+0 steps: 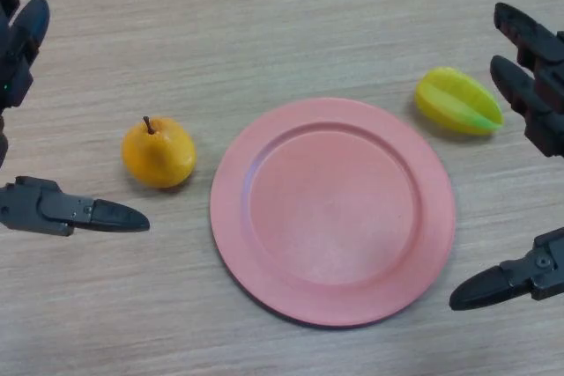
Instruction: Pick up the yellow pear and place it on the plate
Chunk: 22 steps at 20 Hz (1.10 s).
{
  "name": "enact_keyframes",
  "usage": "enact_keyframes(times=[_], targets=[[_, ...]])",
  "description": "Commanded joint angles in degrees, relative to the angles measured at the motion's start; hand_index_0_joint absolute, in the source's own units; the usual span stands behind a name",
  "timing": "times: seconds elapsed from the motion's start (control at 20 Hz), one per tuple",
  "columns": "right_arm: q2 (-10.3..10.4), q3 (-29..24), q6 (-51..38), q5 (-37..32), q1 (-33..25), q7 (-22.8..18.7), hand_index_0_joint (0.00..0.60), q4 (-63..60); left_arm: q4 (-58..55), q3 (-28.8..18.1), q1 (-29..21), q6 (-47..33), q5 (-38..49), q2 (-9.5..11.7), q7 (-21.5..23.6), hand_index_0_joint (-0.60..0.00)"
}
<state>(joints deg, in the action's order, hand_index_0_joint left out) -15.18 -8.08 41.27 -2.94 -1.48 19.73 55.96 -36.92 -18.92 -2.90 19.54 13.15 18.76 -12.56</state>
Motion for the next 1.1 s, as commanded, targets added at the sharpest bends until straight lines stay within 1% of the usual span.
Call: enact_keyframes(times=[0.05,0.1,0.2,0.3,0.4,0.5,0.6,0.65,0.7,0.75,0.85,0.9,0.95,1.1], targets=[[-1.61,-4.05,-3.95,-4.54,-1.47,-4.51,0.0,3.93,-2.71,-3.32,-1.79,-5.08,-0.06,2.42,1.18,0.0],[-1.76,-3.92,-4.18,-4.81,-1.21,-5.04,0.0,3.97,-2.63,-3.21,-1.71,-4.93,0.02,2.38,1.02,0.0],[-1.61,-3.56,-5.52,-2.9,-0.7,-5.63,0.0,4.02,-2.41,-3.17,-2.01,-2.81,0.72,2.61,0.77,0.0],[-0.96,-3.4,-6.85,-1.26,-0.51,-6.0,0.0,3.58,-1.43,-2.57,-2.82,-0.26,-0.1,3.17,1.57,0.0],[-0.79,-2.33,-6.91,-0.12,-1.05,-6.96,0.0,3.24,2.01,-1.49,-3.42,-2.41,-1.3,2.78,1.42,0.0],[-0.51,-1.34,-6.81,0.83,-1.11,-7.69,0.0,3.22,6.53,0.56,-5.12,-4.05,-2.87,2.91,3.25,0.0],[-0.36,-1.14,-5.43,1.14,-1.09,-7.91,0.0,3.76,12.75,2.99,-7.09,-8.23,-5.1,2.78,4.87,0.0],[-0.71,-1.78,-4.92,0.9,-1.37,-8.01,0.0,3.93,19.29,4.82,-8.44,-14.25,-7.95,2.68,5.79,0.0],[-0.94,-1.96,-5.01,1.16,-1.51,-7.92,0.0,3.97,22.71,5.58,-9.07,-17.64,-9.1,2.61,5.99,0.0],[-1.37,-2.15,-5.09,1.93,-1.98,-7.53,0.0,4.01,28.47,6.43,-10.36,-22.42,-9.87,2.62,6.06,0.0],[-1.72,-1.81,-5.47,4.44,-1.78,-5.89,0.0,4.03,35.41,7.1,-12.24,-27.73,-9.41,2.65,6.68,0.0],[-1.62,-1.86,-5.65,5.0,-1.78,-5.55,0.0,4.02,37.63,7.26,-13.12,-28.59,-8.61,2.72,6.89,0.0],[-1.45,-2.26,-5.32,5.16,-1.96,-5.15,0.0,4.02,42.55,8.21,-14.97,-30.76,-8.65,3.09,6.97,0.0],[-1.36,-2.49,-6.39,6.61,-2.3,-5.41,0.0,3.19,50.36,9.0,-18.51,-32.85,-6.28,3.29,5.55,0.0]])
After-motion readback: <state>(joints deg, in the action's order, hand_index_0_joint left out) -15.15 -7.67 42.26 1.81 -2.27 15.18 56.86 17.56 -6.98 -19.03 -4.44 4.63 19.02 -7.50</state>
